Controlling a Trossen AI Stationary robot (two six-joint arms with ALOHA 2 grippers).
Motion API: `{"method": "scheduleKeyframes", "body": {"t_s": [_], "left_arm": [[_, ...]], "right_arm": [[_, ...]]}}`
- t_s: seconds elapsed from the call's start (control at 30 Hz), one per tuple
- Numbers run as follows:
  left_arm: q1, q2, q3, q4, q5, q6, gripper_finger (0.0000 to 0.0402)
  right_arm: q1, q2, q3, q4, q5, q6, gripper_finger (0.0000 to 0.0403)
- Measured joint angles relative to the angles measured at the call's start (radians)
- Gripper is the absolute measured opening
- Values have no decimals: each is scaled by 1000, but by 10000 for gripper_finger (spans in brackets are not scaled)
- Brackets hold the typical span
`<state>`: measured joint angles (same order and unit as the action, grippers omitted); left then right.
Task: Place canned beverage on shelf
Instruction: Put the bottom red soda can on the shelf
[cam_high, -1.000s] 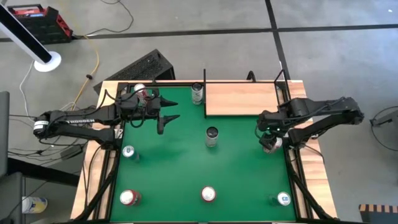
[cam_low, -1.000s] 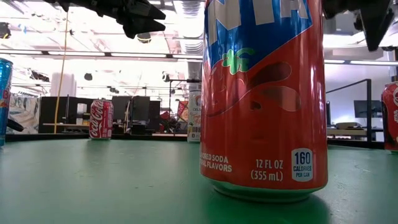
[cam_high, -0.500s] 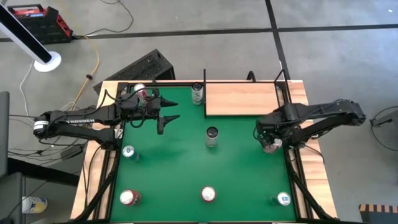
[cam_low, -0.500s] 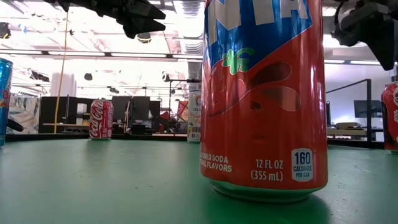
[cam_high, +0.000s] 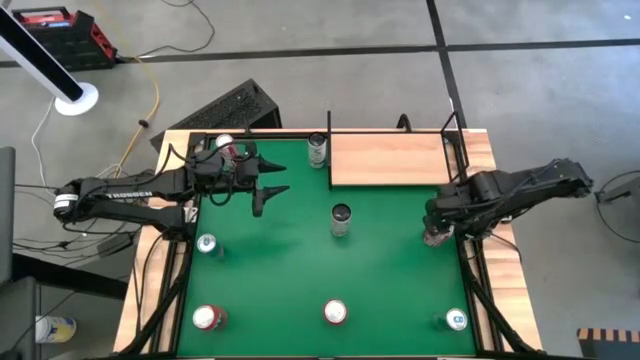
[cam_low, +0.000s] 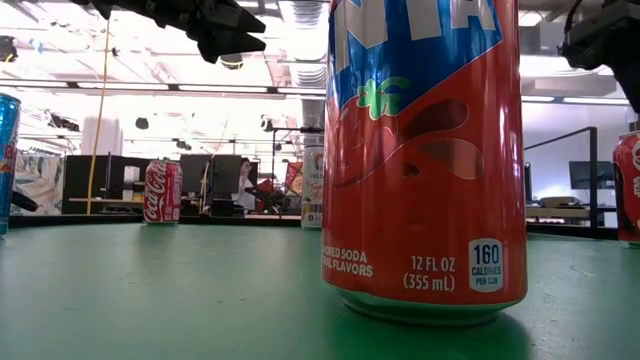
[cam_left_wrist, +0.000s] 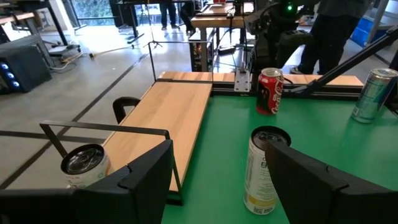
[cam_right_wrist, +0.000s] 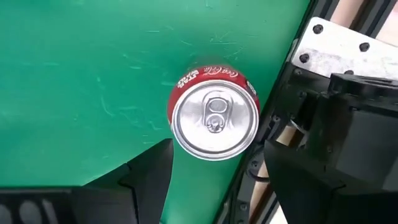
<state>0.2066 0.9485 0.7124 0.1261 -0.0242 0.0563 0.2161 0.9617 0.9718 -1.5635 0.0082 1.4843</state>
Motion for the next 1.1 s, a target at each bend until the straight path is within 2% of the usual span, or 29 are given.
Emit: {"method": "scheduleKeyframes", "body": {"t_s": [0.17, 0.43, 0.53, 0.73, 1.1], "left_arm": [[0, 0, 0, 0, 0, 0, 240], [0, 0, 0, -1, 0, 0, 240], [0, 0, 0, -4, 0, 7, 240], [0, 0, 0, -17, -1, 8, 240], [0, 0, 0, -69, -9, 8, 240]], "right_arm": [[0, -30, 0, 4, 18, 46, 290], [-3, -25, 0, -4, 18, 64, 376], [-2, -25, 0, -3, 35, 93, 396], [9, -17, -49, 25, 58, 133, 388], [9, -10, -217, 234, 49, 164, 387]]}}
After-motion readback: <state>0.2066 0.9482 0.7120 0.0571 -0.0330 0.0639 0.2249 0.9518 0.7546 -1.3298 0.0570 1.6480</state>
